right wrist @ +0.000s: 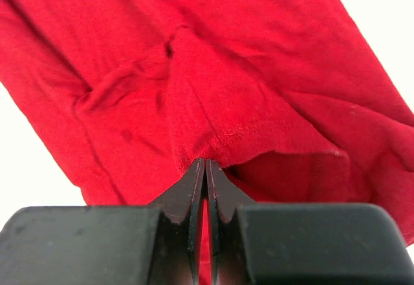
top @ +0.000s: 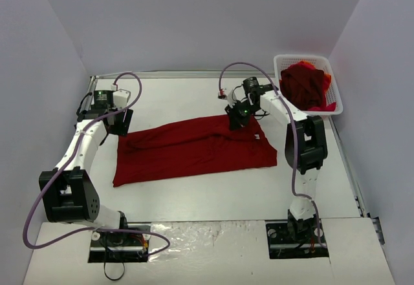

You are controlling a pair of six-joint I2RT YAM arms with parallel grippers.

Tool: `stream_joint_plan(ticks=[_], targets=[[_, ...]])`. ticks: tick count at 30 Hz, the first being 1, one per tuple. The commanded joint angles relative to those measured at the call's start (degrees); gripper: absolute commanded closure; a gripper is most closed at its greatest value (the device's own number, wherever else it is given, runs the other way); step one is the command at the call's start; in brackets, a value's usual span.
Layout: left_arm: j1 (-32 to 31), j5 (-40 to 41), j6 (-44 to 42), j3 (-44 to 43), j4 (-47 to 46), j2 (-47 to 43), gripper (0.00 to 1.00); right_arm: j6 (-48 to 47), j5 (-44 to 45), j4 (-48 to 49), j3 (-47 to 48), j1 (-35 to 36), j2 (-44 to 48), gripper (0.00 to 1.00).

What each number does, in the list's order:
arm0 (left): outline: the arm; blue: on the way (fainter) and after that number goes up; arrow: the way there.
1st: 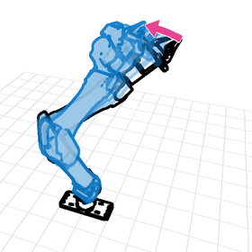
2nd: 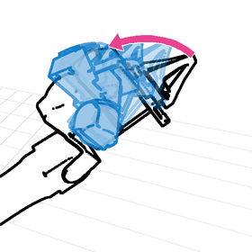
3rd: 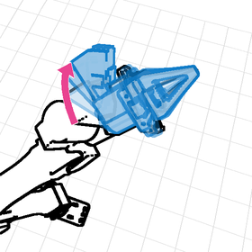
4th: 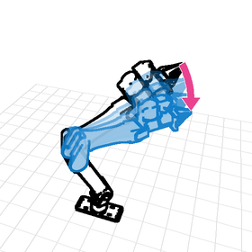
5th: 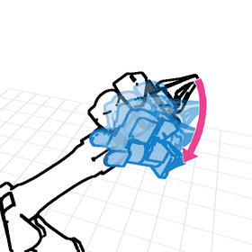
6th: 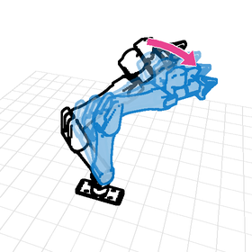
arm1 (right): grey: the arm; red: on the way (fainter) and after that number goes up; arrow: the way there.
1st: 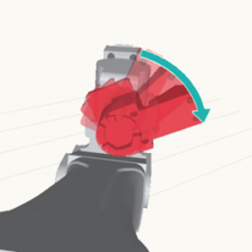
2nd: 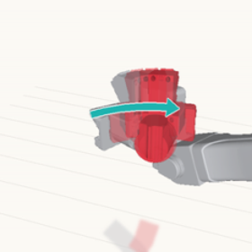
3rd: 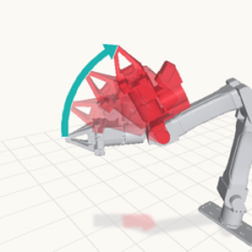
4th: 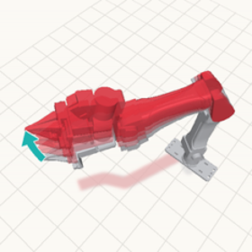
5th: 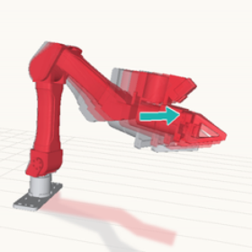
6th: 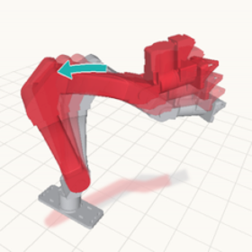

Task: Fold and stack the t-shirts
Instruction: Fold the other side of the tshirt into a rectangle

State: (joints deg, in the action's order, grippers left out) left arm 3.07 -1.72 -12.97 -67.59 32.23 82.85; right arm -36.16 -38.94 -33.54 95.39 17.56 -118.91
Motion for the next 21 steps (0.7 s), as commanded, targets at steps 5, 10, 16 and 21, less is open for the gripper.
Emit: stream_joint_plan(ticks=[5, 10, 16, 21], targets=[[0.18, -0.83, 0.49, -0.61, 0.03, -1.64, 0.37, -1.28, -0.61, -1.79, -3.9, 2.74, 7.55, 1.0], [0.01, -1.27, 0.49, -0.7, -0.06, -1.29, 0.37, -1.54, -0.09, -1.79, -5.66, 3.79, 8.44, 1.0], [0.09, -1.45, 0.49, -0.7, 0.12, -1.02, 0.37, -1.54, 0.79, -1.79, -7.06, 5.37, 8.52, 1.0], [-0.08, -1.62, 0.4, -0.43, 0.03, -1.02, 0.37, -1.54, 1.5, -1.7, -9.08, 6.96, 8.52, 0.97]])
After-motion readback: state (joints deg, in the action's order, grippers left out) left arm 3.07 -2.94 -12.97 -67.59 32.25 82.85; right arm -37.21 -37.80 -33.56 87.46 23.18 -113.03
